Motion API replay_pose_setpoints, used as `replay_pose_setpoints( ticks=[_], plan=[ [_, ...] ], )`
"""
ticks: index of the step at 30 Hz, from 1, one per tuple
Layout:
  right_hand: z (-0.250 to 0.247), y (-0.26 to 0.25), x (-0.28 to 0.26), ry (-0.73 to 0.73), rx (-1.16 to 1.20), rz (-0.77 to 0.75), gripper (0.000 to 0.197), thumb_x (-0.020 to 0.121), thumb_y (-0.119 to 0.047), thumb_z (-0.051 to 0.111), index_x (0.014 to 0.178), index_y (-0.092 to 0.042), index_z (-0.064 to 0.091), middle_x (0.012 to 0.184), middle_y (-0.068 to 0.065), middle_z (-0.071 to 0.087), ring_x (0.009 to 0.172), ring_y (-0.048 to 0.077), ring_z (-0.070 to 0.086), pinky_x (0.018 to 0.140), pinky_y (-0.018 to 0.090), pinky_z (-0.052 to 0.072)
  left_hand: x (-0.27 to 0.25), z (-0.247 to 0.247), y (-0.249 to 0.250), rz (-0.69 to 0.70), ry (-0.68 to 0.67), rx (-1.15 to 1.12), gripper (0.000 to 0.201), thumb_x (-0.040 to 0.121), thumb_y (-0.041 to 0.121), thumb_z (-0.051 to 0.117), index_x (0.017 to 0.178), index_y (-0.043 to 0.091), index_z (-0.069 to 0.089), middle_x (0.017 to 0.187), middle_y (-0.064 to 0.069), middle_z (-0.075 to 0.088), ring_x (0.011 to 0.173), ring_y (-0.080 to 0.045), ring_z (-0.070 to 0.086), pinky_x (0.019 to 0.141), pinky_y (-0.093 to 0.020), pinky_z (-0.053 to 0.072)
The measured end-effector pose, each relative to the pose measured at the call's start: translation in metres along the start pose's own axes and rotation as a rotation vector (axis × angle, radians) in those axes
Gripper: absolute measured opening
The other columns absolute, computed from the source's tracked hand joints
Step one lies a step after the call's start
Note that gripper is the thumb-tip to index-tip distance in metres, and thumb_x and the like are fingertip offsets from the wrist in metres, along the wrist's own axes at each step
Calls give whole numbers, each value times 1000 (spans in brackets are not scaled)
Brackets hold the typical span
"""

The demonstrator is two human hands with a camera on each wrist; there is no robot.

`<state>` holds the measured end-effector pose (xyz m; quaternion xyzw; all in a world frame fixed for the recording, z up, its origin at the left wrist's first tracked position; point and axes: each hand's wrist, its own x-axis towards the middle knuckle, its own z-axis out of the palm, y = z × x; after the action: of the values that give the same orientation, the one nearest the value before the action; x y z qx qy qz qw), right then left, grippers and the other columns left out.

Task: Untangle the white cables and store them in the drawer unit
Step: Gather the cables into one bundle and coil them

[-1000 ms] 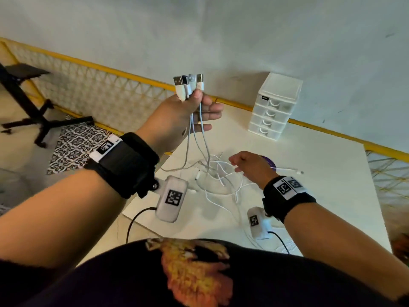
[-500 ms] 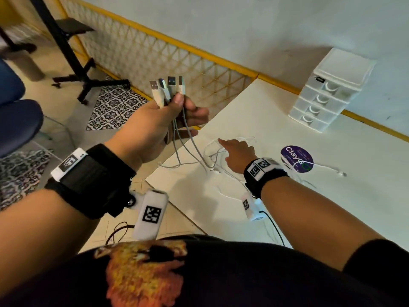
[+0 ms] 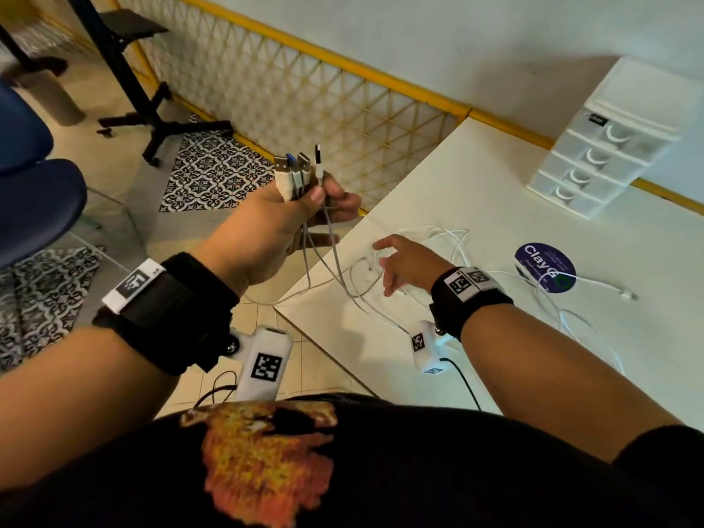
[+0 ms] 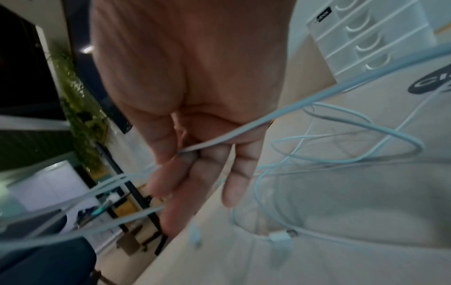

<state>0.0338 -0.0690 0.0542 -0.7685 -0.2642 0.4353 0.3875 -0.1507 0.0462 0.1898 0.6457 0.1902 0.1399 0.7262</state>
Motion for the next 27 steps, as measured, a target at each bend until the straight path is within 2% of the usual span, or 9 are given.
replay_pose_setpoints(
  ticks=[4,9,13,17,18,20,22,24,27],
  plan=[
    [7,10,4,-120,-540,112,26,90,-12,60,115,-10,64,109,4,67,107,19,61,91,30,44,3,-16,2,22,-50,-11,27,104,13,33,90,19,56,98,3,74,109,-20,67,82,-40,55],
    [-15,23,11,119,-501,206,13,91,-3,48,97,-5,60,75,9,68,58,15,65,60,26,49,3,-44,0,42,-60,-78,23,100,19,37,89,20,57,81,4,72,93,-18,71,71,-33,59],
    [-50,38,-3,266,-760,332,33,83,-16,70,113,-3,65,121,11,58,101,24,63,71,24,47,7,-67,7,111,-15,-175,25,91,29,43,82,27,66,71,8,65,78,-13,71,64,-30,60],
    [-77,56,-12,389,-640,443,37,95,-18,55,131,-8,53,133,15,54,112,25,62,71,18,50,16,-84,17,178,13,-198,27,92,32,43,81,29,67,68,9,62,75,-11,70,65,-29,61],
    [-80,59,-13,403,-583,449,38,95,-17,54,133,-11,52,135,16,53,106,27,62,75,23,53,18,-85,19,185,11,-205,27,92,32,43,81,29,68,69,9,62,77,-11,70,67,-30,61],
    [-85,64,-16,428,-364,403,48,94,-9,48,142,-8,40,130,19,57,83,29,61,62,29,53,22,-82,20,183,11,-215,27,93,31,43,81,28,67,69,9,62,80,-14,71,68,-31,61],
    [-88,64,-15,461,-287,365,50,93,-5,45,142,-7,37,126,20,59,78,30,57,54,28,48,25,-77,18,176,5,-213,27,97,28,41,84,26,64,68,8,62,81,-16,71,68,-32,61],
    [-87,59,-13,529,-222,300,46,92,-4,45,138,-9,43,121,21,62,78,31,59,59,30,51,28,-71,18,162,-13,-203,26,102,24,35,90,22,58,68,8,62,81,-16,72,68,-32,61],
    [-78,48,-10,658,-239,203,39,89,-5,44,125,-16,56,119,16,64,97,32,63,83,34,53,31,-65,17,147,-50,-192,17,98,26,38,93,19,53,68,8,63,82,-15,72,68,-31,61]
  ],
)
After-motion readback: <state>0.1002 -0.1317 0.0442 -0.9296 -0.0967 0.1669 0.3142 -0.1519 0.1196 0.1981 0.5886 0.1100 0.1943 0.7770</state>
